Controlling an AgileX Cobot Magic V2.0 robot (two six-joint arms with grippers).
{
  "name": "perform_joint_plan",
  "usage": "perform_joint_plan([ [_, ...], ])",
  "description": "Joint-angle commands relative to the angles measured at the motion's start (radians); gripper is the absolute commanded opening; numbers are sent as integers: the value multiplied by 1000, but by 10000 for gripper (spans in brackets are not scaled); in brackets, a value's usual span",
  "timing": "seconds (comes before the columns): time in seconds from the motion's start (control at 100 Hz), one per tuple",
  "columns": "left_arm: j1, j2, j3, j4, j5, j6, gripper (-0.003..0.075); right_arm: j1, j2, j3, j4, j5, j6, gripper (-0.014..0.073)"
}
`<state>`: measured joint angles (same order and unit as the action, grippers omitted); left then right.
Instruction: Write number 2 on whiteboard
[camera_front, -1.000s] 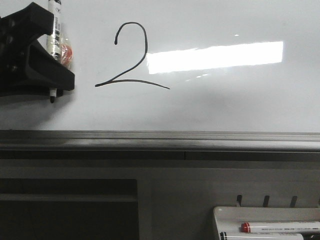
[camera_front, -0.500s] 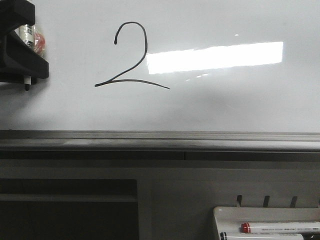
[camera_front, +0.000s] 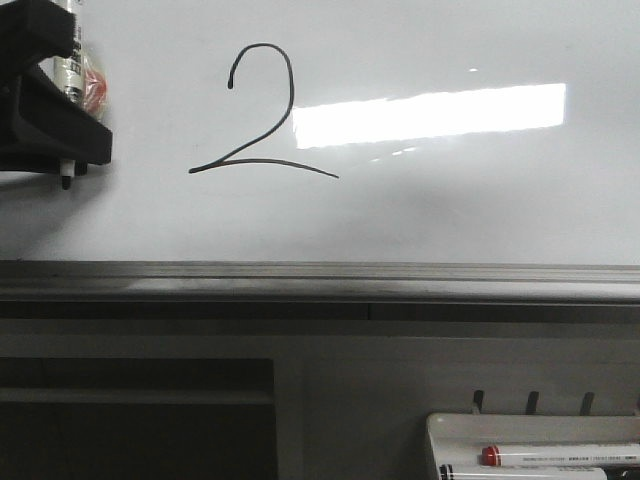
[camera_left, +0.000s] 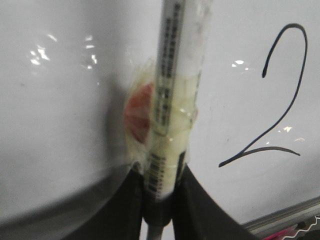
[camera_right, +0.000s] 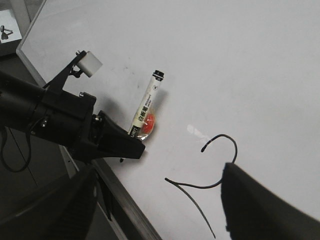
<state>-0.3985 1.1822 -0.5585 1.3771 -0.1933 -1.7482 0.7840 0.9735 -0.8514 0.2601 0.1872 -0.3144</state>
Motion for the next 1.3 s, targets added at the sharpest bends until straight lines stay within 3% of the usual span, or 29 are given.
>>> perform_joint_plan([
  [0.0,4,-23,-26,3,-27,-9,81,-6,-18,-34,5,-59,-8,459],
  [0.15,4,-23,-26,-5,-24,-9,330,-6,-18,-34,7,-48,-8,459],
  [0.22,4,-23,-26,-5,-24,-9,391,-6,-18,-34,7,-48,-8,459],
  [0.45,4,-55,-26,58,-15,-9,401,-6,-18,-34,7,-52,-8,459],
  [0.6,4,-153,-26,90,45,-9,401,-6,-18,-34,7,-52,-8,459],
  [0.76,4,-264,-17,106,5,-9,398,-6,-18,-34,7,-34,-8,459],
  [0.82,4,-302,-4,108,-36,-7,378,-6,-18,-34,7,-8,-8,435],
  [0.87,4,-341,8,108,-71,-7,322,-6,-36,-32,7,13,-8,362],
  [1.02,4,-496,55,116,-108,-3,-20,-6,-120,16,7,3,-8,-80],
  [1.29,4,-792,217,117,-100,149,-20,-6,-399,243,-71,-48,-8,-69],
])
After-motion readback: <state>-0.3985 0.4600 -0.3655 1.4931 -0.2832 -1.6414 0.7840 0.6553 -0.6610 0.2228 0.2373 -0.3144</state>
